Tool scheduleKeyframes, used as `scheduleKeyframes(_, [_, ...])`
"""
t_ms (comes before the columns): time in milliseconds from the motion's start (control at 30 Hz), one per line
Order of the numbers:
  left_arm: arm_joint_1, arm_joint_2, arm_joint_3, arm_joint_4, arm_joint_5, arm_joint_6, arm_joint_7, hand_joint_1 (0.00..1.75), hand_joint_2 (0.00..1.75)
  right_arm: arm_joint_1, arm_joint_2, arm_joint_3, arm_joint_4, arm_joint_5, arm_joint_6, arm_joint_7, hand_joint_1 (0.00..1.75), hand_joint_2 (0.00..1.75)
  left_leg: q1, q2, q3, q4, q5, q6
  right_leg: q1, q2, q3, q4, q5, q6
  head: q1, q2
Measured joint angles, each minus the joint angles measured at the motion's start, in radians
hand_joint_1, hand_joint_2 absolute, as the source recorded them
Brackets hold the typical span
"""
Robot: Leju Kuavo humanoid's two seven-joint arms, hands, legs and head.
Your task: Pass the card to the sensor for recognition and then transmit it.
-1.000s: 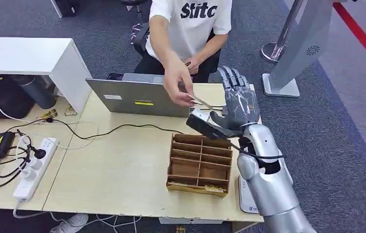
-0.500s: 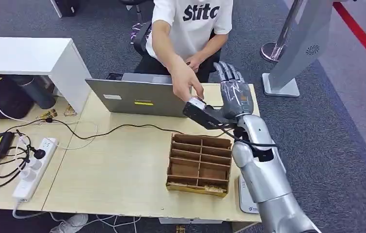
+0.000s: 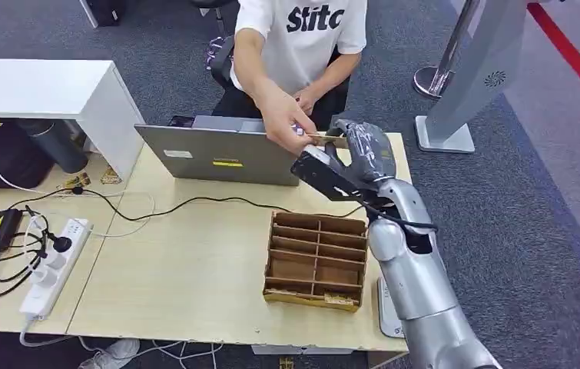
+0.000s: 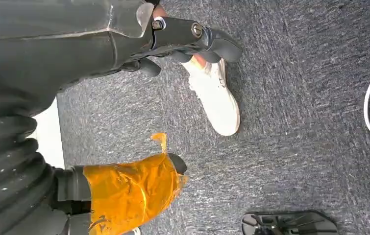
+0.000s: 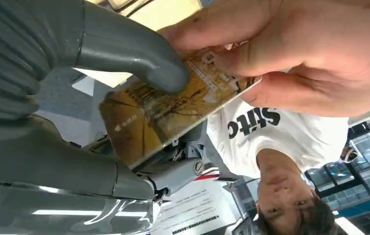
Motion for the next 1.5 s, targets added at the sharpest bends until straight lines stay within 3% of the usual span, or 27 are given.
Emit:
scheduleKeyframes(433, [0.0, 0.0, 0.0, 0.0, 0.002, 0.003, 0.0, 0.0, 1.75, 0.0, 0.0, -0.005, -0.005, -0.001, 0.003, -0.001, 1.75, 1.75, 0.0, 0.0, 0.0, 0.0, 0.0, 0.0, 0.0, 0.0, 0.0, 0.0, 0.0, 0.0, 0.0, 0.0])
scheduleKeyframes(500, [0.003, 0.0, 0.0, 0.0, 0.017, 0.006, -0.001, 0.0, 1.75, 0.018, 0.0, -0.006, -0.031, -0.039, -0.011, -0.044, 1.75, 1.75, 0.0, -0.001, 0.0, 0.0, 0.0, 0.0, 0.0, 0.0, 0.0, 0.0, 0.0, 0.0, 0.0, 0.0])
scheduleKeyframes(667, [0.025, 0.0, 0.005, 0.0, 0.069, 0.02, -0.008, 0.0, 1.75, 0.201, -0.012, -0.006, -0.269, -0.168, -0.032, -0.129, 1.75, 1.75, 0.0, -0.003, 0.0, 0.0, -0.001, 0.0, 0.0, -0.002, 0.0, -0.001, -0.002, 0.0, 0.0, 0.0])
scheduleKeyframes(767, [0.033, -0.001, 0.02, 0.0, 0.097, 0.032, -0.003, 0.0, 1.75, 0.345, -0.028, -0.021, -0.382, -0.206, -0.08, -0.183, 1.75, 1.75, 0.0, -0.004, -0.001, 0.0, -0.002, 0.001, 0.0, -0.003, 0.0, -0.002, -0.003, 0.001, 0.0, 0.0])
scheduleKeyframes(933, [0.045, -0.004, 0.055, 0.0, 0.135, 0.048, 0.006, 0.0, 1.75, 0.577, -0.035, -0.107, -0.521, -0.265, -0.13, -0.259, 1.75, 1.75, 0.0, -0.003, -0.001, 0.0, -0.004, 0.001, 0.0, -0.002, 0.0, -0.002, -0.003, 0.002, 0.0, 0.0])
scheduleKeyframes(1100, [0.053, -0.01, 0.092, 0.0, 0.161, 0.065, 0.015, 0.0, 1.75, 0.763, -0.035, -0.248, -0.598, -0.354, -0.075, -0.35, 1.75, 1.75, 0.0, -0.005, -0.001, 0.0, -0.005, 0.001, 0.0, -0.004, 0.001, -0.002, -0.005, 0.002, 0.0, 0.0])
scheduleKeyframes(1233, [0.052, -0.01, 0.103, 0.0, 0.159, 0.064, 0.006, 0.0, 1.75, 0.81, -0.033, -0.313, -0.615, -0.147, -0.093, -0.285, 1.75, 1.75, 0.0, -0.005, 0.0, 0.0, -0.005, 0.001, 0.0, -0.004, 0.001, -0.002, -0.005, 0.002, 0.0, 0.0])
scheduleKeyframes(1300, [0.052, -0.01, 0.104, 0.0, 0.158, 0.061, 0.005, 0.0, 1.75, 0.818, -0.033, -0.32, -0.61, 0.018, -0.117, -0.189, 1.75, 1.75, 0.0, -0.004, 0.0, 0.0, -0.005, 0.001, 0.0, -0.004, 0.002, -0.002, -0.005, 0.002, 0.0, 0.0])
scheduleKeyframes(1500, [0.05, -0.01, 0.108, 0.0, 0.148, 0.057, 0.005, 0.0, 1.75, 0.813, -0.038, -0.32, -0.539, 0.167, -0.08, -0.057, 1.75, 1.75, 0.0, -0.004, 0.001, 0.0, -0.005, 0.0, 0.0, -0.004, 0.003, -0.002, -0.004, 0.002, 0.0, 0.0])
